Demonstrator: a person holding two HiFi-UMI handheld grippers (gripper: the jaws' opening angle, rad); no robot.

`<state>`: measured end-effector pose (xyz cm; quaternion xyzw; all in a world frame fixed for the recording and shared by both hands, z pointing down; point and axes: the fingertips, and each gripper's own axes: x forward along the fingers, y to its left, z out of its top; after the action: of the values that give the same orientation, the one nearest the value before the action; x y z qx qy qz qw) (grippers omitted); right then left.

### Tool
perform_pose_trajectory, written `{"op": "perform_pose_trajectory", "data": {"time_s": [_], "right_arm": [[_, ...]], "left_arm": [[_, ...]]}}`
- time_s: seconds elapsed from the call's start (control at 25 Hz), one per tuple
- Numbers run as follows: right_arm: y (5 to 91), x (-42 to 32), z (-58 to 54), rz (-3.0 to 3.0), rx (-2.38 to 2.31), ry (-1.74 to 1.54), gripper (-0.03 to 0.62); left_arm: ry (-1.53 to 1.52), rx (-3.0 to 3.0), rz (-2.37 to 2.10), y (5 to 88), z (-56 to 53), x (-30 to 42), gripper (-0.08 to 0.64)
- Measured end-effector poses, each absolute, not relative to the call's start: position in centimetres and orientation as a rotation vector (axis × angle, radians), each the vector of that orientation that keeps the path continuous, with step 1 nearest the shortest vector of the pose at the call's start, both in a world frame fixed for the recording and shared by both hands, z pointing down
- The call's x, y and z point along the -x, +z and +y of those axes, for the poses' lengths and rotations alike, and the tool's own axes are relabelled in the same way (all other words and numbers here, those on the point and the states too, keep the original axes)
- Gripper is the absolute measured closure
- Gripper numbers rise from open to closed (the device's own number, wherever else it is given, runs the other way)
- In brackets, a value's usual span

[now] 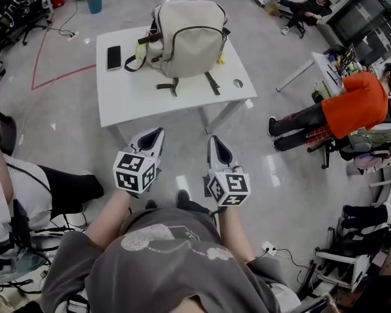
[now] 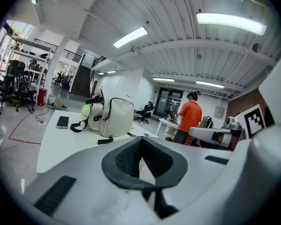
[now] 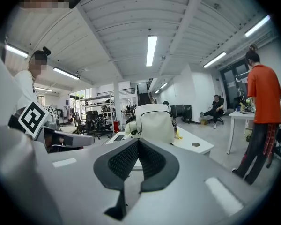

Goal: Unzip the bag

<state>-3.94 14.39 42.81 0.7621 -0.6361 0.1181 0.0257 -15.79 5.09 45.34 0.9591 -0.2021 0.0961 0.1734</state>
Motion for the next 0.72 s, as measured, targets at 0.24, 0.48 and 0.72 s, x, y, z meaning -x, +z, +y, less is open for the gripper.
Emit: {"op": "perform_pose_trajectory", "data": {"time_s": [0.24, 0.48, 0.72], "right_arm": [[43.4, 4.2, 14.9, -1.916, -2.393, 0.383, 0.592], [44.7, 0.9, 13.1, -1.915, -2.403, 0.402, 0.592], [45.2, -3.9, 8.6, -2.004, -2.349, 0.417, 0.592]], "left_arm": [[0.292, -2.693, -0.538, 46.6, 4.6, 15.8, 0.555], [0.271, -2.685, -0.550, 47.5, 2.7, 13.5, 0.555], [0.258, -2.690, -0.625, 47.2, -0.7, 9.3, 0.555]]}}
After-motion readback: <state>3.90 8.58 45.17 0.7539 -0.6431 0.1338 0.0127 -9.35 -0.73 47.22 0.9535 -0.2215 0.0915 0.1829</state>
